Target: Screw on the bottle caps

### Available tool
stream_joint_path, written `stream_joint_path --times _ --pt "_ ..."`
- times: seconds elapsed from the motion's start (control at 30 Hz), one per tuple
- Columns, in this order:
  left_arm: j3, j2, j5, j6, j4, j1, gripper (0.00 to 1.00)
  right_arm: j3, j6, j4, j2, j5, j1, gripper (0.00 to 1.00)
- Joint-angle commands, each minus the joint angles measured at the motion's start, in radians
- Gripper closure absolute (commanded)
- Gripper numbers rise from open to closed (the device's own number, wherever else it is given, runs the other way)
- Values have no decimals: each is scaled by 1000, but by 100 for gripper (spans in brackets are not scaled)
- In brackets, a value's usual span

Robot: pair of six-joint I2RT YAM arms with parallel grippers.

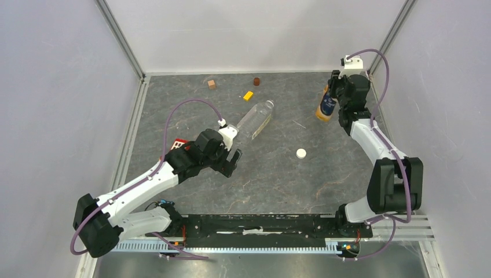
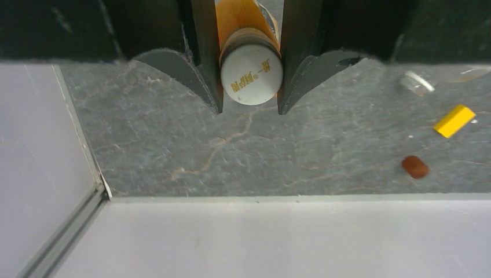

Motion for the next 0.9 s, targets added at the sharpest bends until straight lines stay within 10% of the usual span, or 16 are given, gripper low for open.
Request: stream_joint_path --times 0.0,0.67,0.87 --pt "11 -16 -66 -64 67 4 0 40 -32 49 41 -9 -15 100" --pt "-14 -30 -155 -18 122 4 0 -243 -79 340 -14 -126 -19 89" --pt "-23 -21 -152 -8 122 4 0 -258 -84 333 -22 -132 -19 58"
